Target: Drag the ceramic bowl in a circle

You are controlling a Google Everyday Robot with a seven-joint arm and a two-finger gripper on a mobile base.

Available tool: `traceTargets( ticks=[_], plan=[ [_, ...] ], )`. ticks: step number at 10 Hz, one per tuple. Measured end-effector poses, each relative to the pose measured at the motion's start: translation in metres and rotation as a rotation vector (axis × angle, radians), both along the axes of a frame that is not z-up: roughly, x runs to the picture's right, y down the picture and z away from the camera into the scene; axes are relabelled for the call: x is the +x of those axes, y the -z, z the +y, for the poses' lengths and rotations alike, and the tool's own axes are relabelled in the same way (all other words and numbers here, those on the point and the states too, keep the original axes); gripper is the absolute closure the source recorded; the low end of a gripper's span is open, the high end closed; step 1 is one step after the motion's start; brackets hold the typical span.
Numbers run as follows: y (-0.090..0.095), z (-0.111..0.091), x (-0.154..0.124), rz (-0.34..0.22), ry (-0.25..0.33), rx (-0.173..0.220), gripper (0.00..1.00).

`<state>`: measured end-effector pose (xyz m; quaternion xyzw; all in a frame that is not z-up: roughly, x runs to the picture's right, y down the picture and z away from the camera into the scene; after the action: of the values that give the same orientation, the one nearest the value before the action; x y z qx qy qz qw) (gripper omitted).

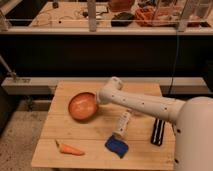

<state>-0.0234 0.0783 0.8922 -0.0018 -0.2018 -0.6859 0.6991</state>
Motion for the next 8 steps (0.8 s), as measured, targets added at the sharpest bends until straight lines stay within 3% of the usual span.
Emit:
traceTargets(
  ticks=[1, 2, 4, 7, 8],
  plan=[
    [0.005, 0.005, 0.012, 0.019, -0.013, -0.001, 1.00],
    [0.021, 0.023, 0.033, 0.059, -0.031, -0.003, 1.00],
    [0.052, 0.058, 0.048, 0.097, -0.032, -0.001, 1.00],
    [0.087, 0.097, 0.037, 0.101, 0.024, 0.001, 1.00],
    [0.096, 0.106, 0.017, 0.087, 0.063, 0.007, 1.00]
  ],
)
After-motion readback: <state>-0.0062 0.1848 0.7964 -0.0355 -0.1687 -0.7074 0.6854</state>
